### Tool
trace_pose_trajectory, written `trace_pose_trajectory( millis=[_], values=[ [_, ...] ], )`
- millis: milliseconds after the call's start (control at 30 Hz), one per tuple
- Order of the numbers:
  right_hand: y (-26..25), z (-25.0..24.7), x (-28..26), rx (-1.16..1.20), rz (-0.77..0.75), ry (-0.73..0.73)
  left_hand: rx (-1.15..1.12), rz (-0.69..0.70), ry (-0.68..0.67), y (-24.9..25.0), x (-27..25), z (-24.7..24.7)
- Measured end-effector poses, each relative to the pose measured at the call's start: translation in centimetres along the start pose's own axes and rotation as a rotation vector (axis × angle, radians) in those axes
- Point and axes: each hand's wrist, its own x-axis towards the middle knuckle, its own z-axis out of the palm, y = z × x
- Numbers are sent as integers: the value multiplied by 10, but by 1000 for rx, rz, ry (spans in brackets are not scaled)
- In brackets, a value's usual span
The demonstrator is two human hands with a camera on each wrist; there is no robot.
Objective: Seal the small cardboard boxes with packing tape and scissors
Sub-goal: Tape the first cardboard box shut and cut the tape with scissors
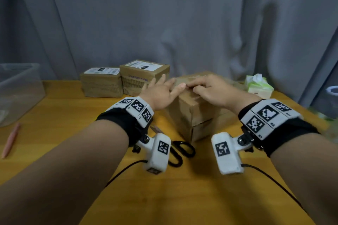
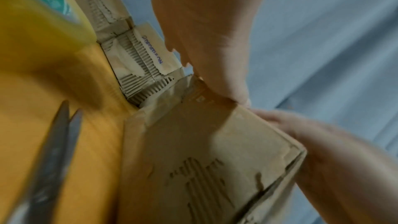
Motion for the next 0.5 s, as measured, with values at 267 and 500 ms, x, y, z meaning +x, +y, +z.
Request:
trace_pose_trajectory(
  millis=[267, 500],
  values=[
    [57, -10, -15, -189, 416, -60, -145, -60, 4, 18, 4, -22],
    [44, -3, -12, -344, 504, -72, -36, 135, 71, 28, -13, -14]
  ],
)
